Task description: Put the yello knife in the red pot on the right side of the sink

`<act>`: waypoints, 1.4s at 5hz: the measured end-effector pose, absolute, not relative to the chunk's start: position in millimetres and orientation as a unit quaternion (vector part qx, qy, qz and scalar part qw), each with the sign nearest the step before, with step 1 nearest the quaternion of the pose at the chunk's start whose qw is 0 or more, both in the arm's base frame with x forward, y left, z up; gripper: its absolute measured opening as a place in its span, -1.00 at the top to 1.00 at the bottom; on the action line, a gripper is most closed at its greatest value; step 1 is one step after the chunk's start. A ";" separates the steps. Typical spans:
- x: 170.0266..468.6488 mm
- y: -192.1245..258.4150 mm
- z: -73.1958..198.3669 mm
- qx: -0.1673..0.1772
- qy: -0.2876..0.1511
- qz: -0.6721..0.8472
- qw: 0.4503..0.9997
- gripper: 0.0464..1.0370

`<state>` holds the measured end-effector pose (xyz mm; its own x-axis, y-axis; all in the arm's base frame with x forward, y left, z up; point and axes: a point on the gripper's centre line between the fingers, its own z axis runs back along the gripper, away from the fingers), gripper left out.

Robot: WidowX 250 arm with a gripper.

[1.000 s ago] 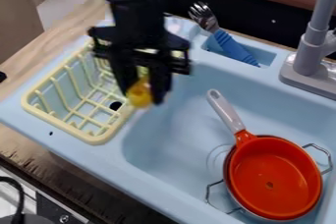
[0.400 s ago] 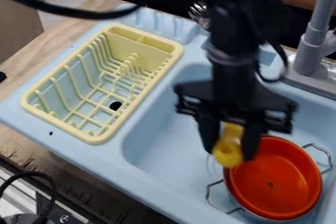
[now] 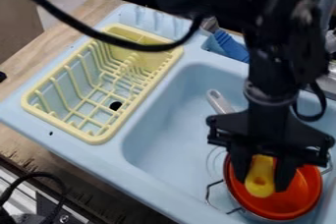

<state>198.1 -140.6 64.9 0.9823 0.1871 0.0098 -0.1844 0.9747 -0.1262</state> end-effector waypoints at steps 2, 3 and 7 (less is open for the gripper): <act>195.4 -150.0 50.5 -0.059 -0.006 0.103 0.993 0.15; 194.9 -150.9 48.3 -0.060 -0.001 0.102 0.993 0.03; 207.1 -135.3 79.0 -0.073 0.004 0.123 0.990 -0.92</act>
